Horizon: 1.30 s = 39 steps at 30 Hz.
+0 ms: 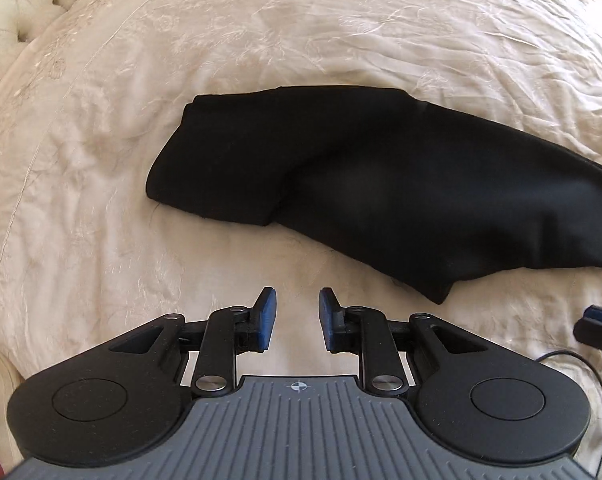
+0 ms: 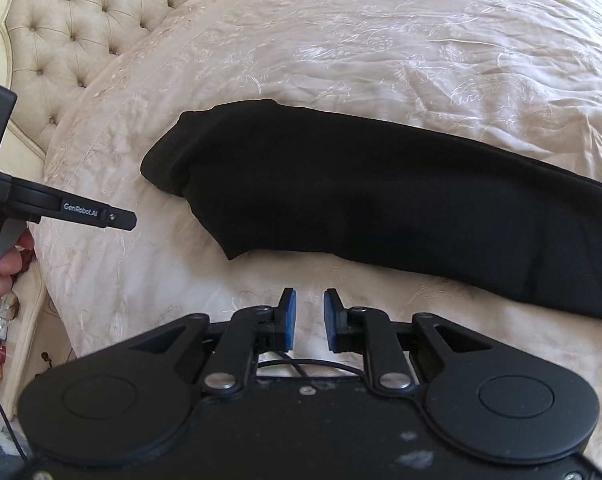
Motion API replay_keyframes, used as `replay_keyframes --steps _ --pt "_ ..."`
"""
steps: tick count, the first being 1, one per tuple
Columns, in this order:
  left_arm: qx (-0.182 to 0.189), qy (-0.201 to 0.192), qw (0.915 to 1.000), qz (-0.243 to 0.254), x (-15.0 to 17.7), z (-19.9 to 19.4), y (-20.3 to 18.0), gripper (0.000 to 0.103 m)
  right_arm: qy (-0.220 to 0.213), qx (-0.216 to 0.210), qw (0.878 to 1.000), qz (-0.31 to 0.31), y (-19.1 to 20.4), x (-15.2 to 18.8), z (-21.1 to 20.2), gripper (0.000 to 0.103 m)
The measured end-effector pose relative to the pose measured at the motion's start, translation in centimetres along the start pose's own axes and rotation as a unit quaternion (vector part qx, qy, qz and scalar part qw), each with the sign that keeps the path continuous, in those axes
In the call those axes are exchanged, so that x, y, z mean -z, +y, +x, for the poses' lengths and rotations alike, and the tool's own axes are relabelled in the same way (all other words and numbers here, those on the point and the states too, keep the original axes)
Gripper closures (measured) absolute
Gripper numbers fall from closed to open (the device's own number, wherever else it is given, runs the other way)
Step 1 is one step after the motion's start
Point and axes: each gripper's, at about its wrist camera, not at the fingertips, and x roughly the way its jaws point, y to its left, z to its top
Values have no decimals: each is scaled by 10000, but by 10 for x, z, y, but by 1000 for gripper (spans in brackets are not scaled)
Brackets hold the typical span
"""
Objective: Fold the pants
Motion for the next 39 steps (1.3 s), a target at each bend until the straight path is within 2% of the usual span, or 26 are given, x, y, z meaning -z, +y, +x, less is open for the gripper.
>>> replay_keyframes --steps 7,12,14,17,21,24,28,33,36,39 --pt "650 -279 9947 744 -49 27 -5 80 52 419 9985 358 40 3 22 84" --pt "881 -322 9892 1123 -88 60 -7 80 -39 747 9940 796 69 4 37 83" --pt "868 -349 9865 1345 -100 73 -11 80 -71 887 9916 940 79 4 44 83" --pt "656 -489 9814 1735 -112 90 -19 80 -105 1028 9876 1180 88 2 49 83" --pt "433 -419 9830 1732 -133 117 -13 80 -130 1144 9851 1280 96 -2 53 82" --pt "475 -300 9837 1708 -144 128 -5 80 -121 1163 9845 1304 98 -7 58 81" --pt "597 -568 9839 1589 -140 109 16 80 -7 1092 9871 1169 102 -11 68 78" --pt "650 -885 9807 1620 -111 76 51 80 256 1167 9893 840 108 -9 90 76" --pt "667 -840 9812 1603 -90 67 70 80 172 1331 9882 738 111 -11 98 76" --pt "794 -632 9819 1600 -70 66 83 80 150 1351 9883 691 109 -16 107 76"
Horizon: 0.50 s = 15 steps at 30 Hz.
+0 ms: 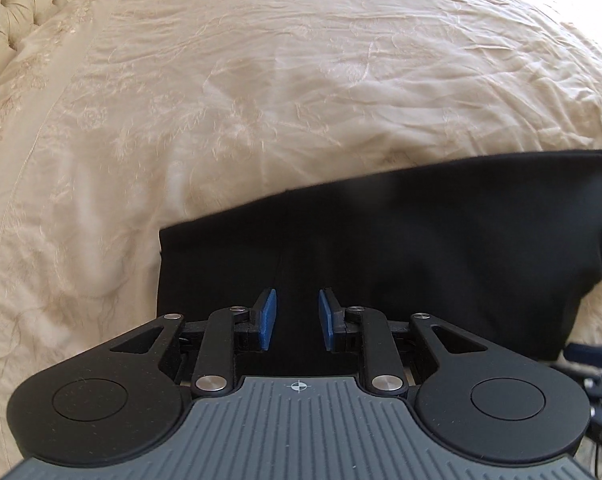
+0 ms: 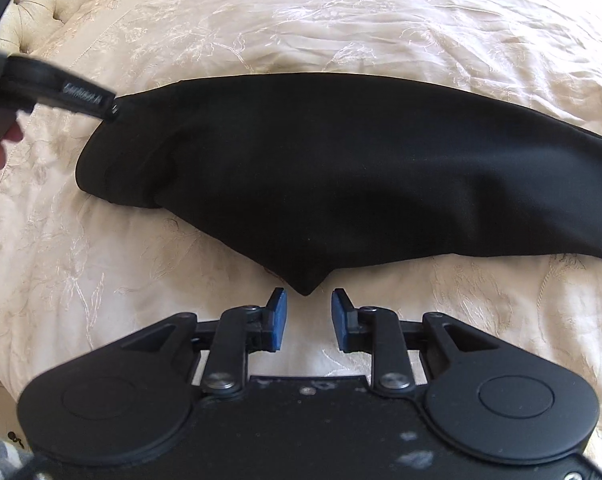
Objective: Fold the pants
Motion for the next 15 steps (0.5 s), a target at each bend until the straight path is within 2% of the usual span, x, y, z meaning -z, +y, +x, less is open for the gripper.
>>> replay_keyframes --steps 2,3,5,9,12,13,15 --pt "113 105 9999 -1 16 -2 -2 80 -63 -94 9999 10 -2 -5 1 78" --pt "180 145 9997 15 22 -3 -4 80 -56 -170 9998 12 -3 -10 2 87" --pt "348 219 9991 128 34 -5 -11 80 -168 -245 9996 34 -5 -21 -4 95" --pt "723 198 9962 443 45 -6 -34 80 -334 -566 9967 472 -22 -50 -22 96" --pt "1046 135 9913 791 44 -4 -57 80 -396 -874 9898 1057 -43 -73 -32 97" --pt "1121 110 9896 893 42 -2 -64 80 -416 -937 9875 1201 -47 -78 -33 101" --pt "1212 99 9867 1075 37 5 -78 80 -481 -966 9837 1437 -56 -91 -37 101"
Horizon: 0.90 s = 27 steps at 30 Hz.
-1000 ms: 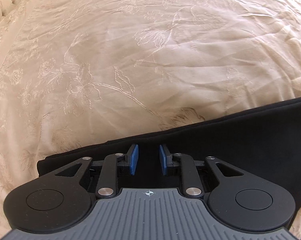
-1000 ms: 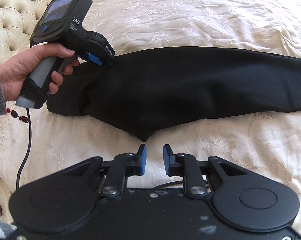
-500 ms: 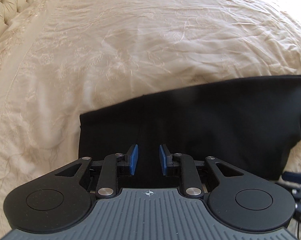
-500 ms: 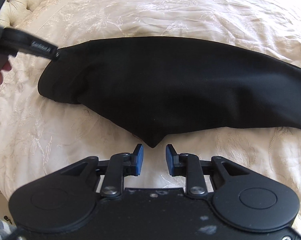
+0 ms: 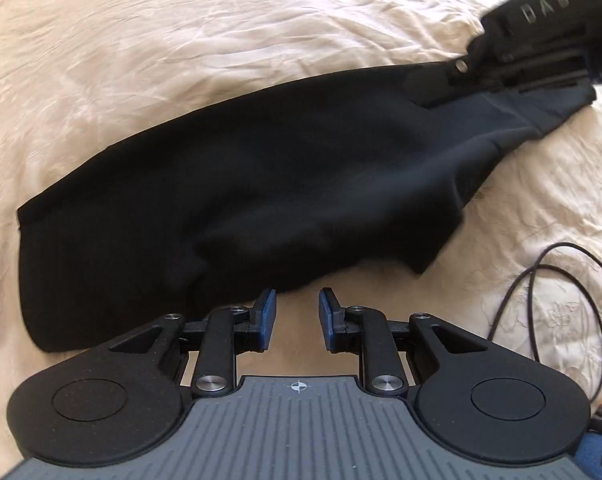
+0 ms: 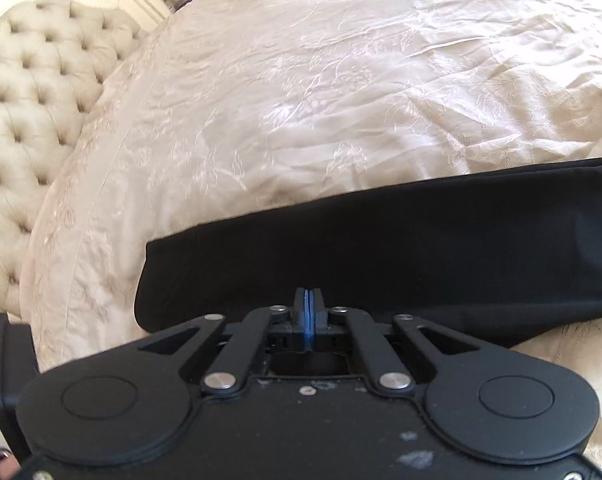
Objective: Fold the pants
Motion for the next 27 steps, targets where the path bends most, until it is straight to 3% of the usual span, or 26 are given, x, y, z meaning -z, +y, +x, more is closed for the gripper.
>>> replay_keyframes --steps 4,6,10,14,17,25,27 --pt "-116 87 9998 141 -16 15 -9 80 -7 138 9999 2 -4 -12 -3 99" --pt "-58 137 9999 18 -19 17 -4 80 37 248 9996 -115 -6 -6 -5 91" --pt "-44 104 9996 -256 -18 10 14 80 368 461 9976 -370 -11 23 -8 88" --pt "-339 -57 9983 -476 -21 2 37 80 685 504 9938 -723 -7 62 1 77" --pt "-569 -31 9957 -730 -25 4 59 80 875 500 9883 -1143 5 86 15 75" --pt "-934 -95 9868 -1321 -28 -9 109 80 506 686 9804 -1776 30 98 41 70" --pt "-976 -65 9844 -1461 -21 -12 115 80 392 716 9798 -1824 34 91 42 77"
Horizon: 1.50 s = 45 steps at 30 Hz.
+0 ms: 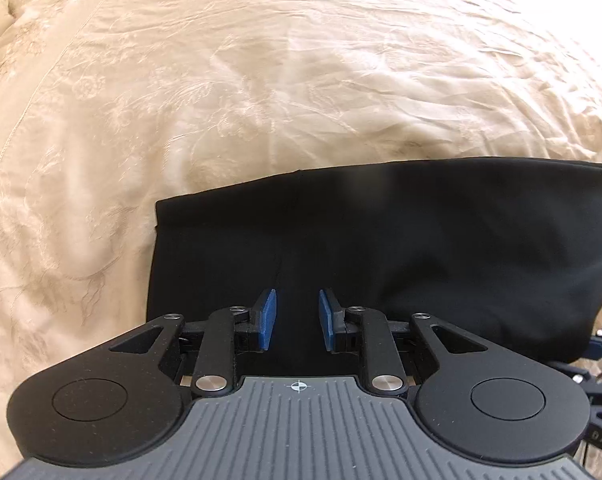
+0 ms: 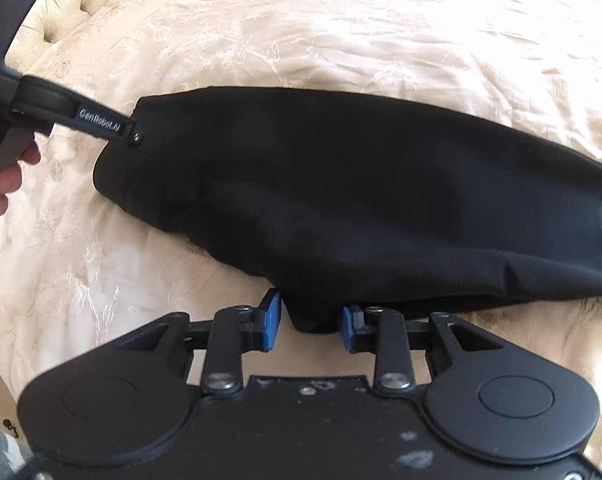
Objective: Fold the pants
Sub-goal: 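Pinch and straighten the folded edge with the right tool, then release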
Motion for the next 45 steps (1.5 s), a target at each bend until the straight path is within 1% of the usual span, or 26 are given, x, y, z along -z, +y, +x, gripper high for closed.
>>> replay_keyframes --steps 1,3,4,7,9,10,11,12,14,16,17,19,21,23,24,27,28,29,31,33,34,37,39,41,43,45 --pt "-22 15 10000 -54 3 -1 4 80 -16 -57 10000 63 -2 -7 -3 83" --pt "-64 44 9999 -144 9 -3 12 80 16 -326 9984 452 -12 -22 -11 93" --pt "-76 59 9998 -176 12 -4 16 80 11 -534 9955 779 -22 -31 -18 93" --pt "-113 109 9995 -268 22 -10 25 80 132 -1159 9789 1675 -48 -51 -37 95" --pt "-114 145 9993 -328 27 -13 29 80 506 -1457 9657 2091 -62 -51 -35 96" --pt "-117 170 9992 -339 29 -13 29 80 752 -1530 9588 2271 -67 -48 -29 96" --pt "-125 192 9992 -340 30 -12 30 80 1109 -1559 9501 2464 -72 -42 -18 97" --pt "-133 212 9992 -325 30 -10 29 80 1304 -1489 9470 2532 -74 -34 -9 97" --pt "-166 247 9992 -260 29 -7 25 80 1567 -1364 9438 2571 -75 -20 6 97" --pt "-141 210 9995 -162 28 -7 21 80 1644 -1353 9385 2717 -73 -11 11 97" --pt "-72 181 9998 -77 27 -7 16 80 1599 -1340 9391 2730 -72 -10 10 97" --pt "70 118 9998 158 27 -5 6 80 1538 -1275 9442 2617 -70 -10 8 97" --pt "116 53 9987 496 27 1 -7 80 1546 -1251 9455 2580 -68 -7 7 97" --pt "-112 -29 9970 770 26 13 -15 80 1562 -1226 9458 2569 -66 -5 8 97" --pt "-252 15 9964 812 24 21 -16 80 1560 -1212 9460 2568 -64 -5 9 97" --pt "-516 217 9961 683 17 45 -5 80 1531 -1176 9472 2561 -55 -12 12 97" --pt "-574 262 9955 708 15 52 -1 78 1524 -1153 9479 2548 -54 -11 12 97" --pt "-588 331 9943 826 12 59 0 74 1515 -1125 9486 2540 -54 -13 12 97" --pt "-624 347 9914 1098 7 65 -3 73 1445 -1083 9507 2520 -45 -11 9 95" --pt "-701 327 9878 1350 6 66 -7 71 1397 -968 9543 2460 -40 -10 1 89" --pt "-702 319 9877 1361 6 66 -7 71 1364 -917 9573 2379 -37 -7 -3 88" --pt "-642 288 9907 1161 7 64 -4 69 1228 -691 9716 1899 -24 -6 -24 88" --pt "-603 277 9920 1075 8 62 -1 69 1031 -552 9818 1493 -14 -8 -41 88" --pt "-571 286 9921 1082 8 62 1 69 663 -418 9900 1173 -5 -10 -55 88" --pt "-545 306 9918 1112 6 62 3 69 352 -333 9934 1039 0 -15 -62 89" --pt "-514 318 9918 1123 6 62 5 69 135 -324 9941 1025 3 -19 -60 91"
